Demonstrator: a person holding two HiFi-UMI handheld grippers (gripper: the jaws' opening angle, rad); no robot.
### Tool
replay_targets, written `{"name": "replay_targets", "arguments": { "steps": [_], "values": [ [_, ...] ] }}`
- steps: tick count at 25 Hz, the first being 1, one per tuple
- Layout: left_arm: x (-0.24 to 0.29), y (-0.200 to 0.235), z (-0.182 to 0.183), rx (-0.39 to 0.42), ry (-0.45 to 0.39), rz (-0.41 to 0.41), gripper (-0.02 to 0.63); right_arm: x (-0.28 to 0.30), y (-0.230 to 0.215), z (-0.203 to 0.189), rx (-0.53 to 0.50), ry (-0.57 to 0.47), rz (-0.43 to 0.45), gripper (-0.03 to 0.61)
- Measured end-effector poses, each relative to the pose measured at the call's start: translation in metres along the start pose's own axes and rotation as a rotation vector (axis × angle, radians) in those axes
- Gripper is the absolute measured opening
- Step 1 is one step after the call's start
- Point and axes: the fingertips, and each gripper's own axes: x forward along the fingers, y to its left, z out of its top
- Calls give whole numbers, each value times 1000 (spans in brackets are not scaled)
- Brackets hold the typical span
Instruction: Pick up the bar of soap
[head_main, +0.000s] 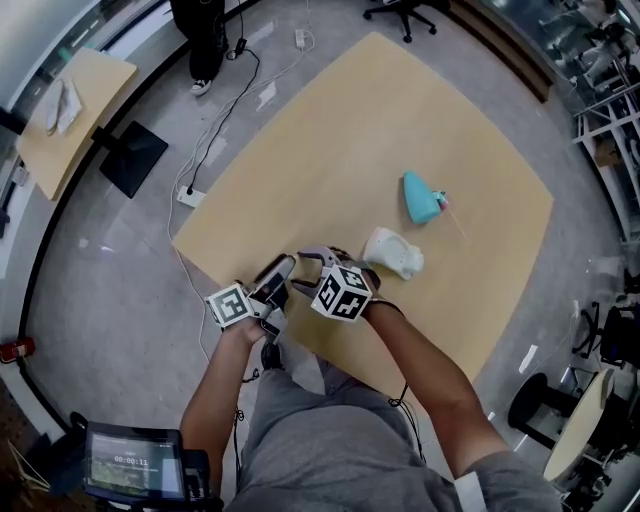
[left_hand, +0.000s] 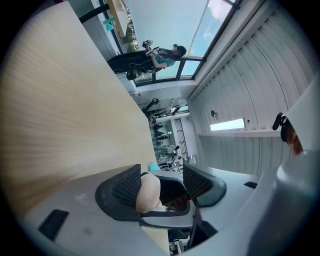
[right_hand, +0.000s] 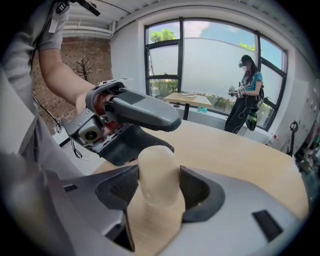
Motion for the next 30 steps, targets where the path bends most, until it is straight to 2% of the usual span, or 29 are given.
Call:
{"name": "replay_targets", "arguments": {
  "steps": [9,16,22,30],
  "values": [
    [-8,21,-6,-13,13,55,253,19,4,-14,6,33,7,261],
    [-19,37,-5,137,50,154,253,27,7,-21,-10,45,16,261],
    [-29,35,-5,158,84,213,253,24,4,-24,10,96,3,261],
    [-56,54,-2,159,72,253,253,39,1,-26,25,90,-38,261]
  ]
}}
